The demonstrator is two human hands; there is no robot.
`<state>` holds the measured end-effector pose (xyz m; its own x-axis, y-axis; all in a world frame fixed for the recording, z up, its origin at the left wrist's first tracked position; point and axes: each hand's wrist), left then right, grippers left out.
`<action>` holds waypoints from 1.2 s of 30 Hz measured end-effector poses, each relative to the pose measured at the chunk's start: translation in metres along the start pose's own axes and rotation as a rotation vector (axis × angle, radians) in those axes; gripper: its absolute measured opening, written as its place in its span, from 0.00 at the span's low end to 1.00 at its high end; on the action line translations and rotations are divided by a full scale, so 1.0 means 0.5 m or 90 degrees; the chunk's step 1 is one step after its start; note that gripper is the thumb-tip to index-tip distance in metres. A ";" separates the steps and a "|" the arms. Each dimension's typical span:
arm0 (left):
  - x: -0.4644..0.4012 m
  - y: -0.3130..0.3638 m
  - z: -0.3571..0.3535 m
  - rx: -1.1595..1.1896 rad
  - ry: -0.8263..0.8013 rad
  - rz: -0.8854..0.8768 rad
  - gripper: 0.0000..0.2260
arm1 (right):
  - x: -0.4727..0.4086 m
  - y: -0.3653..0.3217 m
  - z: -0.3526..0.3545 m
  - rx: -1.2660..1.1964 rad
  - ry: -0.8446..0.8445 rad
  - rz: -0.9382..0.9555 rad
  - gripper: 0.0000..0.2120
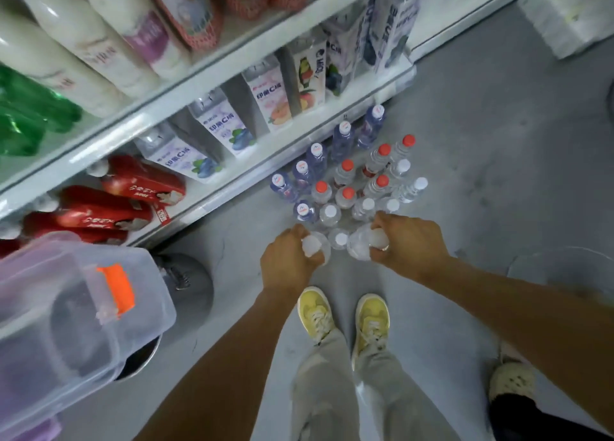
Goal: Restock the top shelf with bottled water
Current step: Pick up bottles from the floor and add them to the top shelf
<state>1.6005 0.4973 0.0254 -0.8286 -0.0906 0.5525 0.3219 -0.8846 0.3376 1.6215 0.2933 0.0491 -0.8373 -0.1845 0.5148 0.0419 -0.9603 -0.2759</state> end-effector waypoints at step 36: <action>0.669 0.311 1.039 0.564 0.564 -0.297 0.15 | 0.518 -0.441 1.087 -0.689 0.295 0.534 0.07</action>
<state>1.6113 0.5671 0.6587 -0.8493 -0.4257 -0.3122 -0.1628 -0.3513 0.9220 1.6918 0.3436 0.6843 -0.8803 -0.3187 -0.3514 0.3513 0.0599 -0.9343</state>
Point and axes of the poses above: each hand's wrist, its own x-axis away from the middle knuckle, its own z-axis out of the back of the hand, y = z × x, and after that the axes turned 3 degrees about -x, right-handed
